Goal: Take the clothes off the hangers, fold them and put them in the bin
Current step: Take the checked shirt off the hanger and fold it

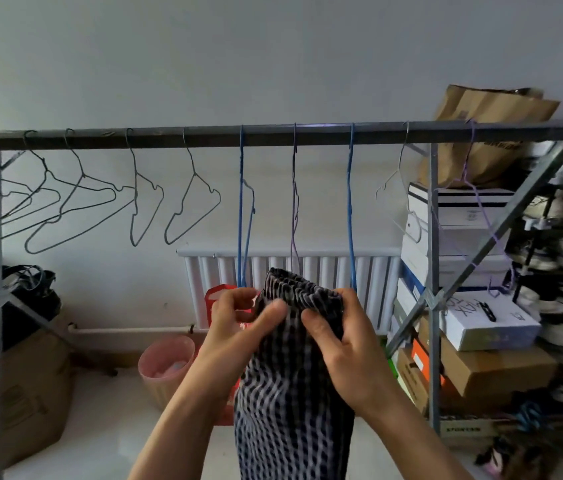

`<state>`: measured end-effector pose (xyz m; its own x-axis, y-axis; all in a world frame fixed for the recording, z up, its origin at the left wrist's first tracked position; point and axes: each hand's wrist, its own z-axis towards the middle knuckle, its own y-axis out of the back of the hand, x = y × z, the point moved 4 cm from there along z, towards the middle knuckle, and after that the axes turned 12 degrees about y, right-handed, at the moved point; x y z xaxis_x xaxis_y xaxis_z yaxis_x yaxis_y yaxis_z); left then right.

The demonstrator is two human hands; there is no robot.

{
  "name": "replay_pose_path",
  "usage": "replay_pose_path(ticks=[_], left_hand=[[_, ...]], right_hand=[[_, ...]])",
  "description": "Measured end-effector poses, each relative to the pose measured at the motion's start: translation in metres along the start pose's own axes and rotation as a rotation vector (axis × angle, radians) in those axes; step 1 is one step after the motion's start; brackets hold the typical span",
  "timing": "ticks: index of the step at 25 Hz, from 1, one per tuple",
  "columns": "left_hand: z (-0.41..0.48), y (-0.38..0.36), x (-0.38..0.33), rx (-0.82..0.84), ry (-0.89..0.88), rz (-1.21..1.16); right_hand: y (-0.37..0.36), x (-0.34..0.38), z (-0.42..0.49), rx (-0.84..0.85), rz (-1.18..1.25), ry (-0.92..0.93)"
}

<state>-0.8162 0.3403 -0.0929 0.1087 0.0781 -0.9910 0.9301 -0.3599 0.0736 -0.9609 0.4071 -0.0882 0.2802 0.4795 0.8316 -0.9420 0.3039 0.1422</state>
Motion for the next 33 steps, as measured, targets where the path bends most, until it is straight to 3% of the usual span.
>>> replay_pose_path(ticks=[3, 9, 13, 15, 18, 23, 27, 30, 31, 33], left_hand=[[-0.004, -0.008, 0.004, 0.188, -0.003, -0.015], [-0.001, -0.007, -0.015, 0.182, -0.033, -0.238], [0.001, -0.011, -0.030, 0.196, -0.015, -0.417], [0.002, -0.009, -0.035, 0.198, -0.016, -0.427], [0.001, -0.003, -0.032, 0.251, 0.014, -0.442], [0.001, 0.008, -0.008, 0.549, 0.000, -0.484], [0.006, 0.010, 0.019, 0.666, 0.152, -0.649], [-0.001, 0.006, 0.042, 0.760, 0.159, -0.754], [-0.005, 0.007, 0.048, 0.735, 0.185, -0.714], [-0.006, 0.011, 0.059, 0.521, 0.212, -0.432]], right_hand=[[0.008, 0.012, 0.004, 0.018, 0.173, -0.025], [0.037, 0.015, 0.009, -0.077, 0.194, -0.041], [0.038, 0.005, -0.008, 0.252, 0.292, -0.249], [0.036, 0.000, -0.020, 0.312, 0.292, -0.375], [0.035, -0.006, -0.025, 0.152, 0.436, -0.493], [0.032, 0.017, -0.009, -0.062, 0.744, -0.460], [0.031, 0.015, 0.004, -0.147, 0.745, -0.518], [0.032, 0.007, 0.009, -0.198, 0.750, -0.536], [0.033, 0.005, 0.010, -0.212, 0.767, -0.524], [0.033, 0.002, 0.013, -0.248, 0.797, -0.490]])
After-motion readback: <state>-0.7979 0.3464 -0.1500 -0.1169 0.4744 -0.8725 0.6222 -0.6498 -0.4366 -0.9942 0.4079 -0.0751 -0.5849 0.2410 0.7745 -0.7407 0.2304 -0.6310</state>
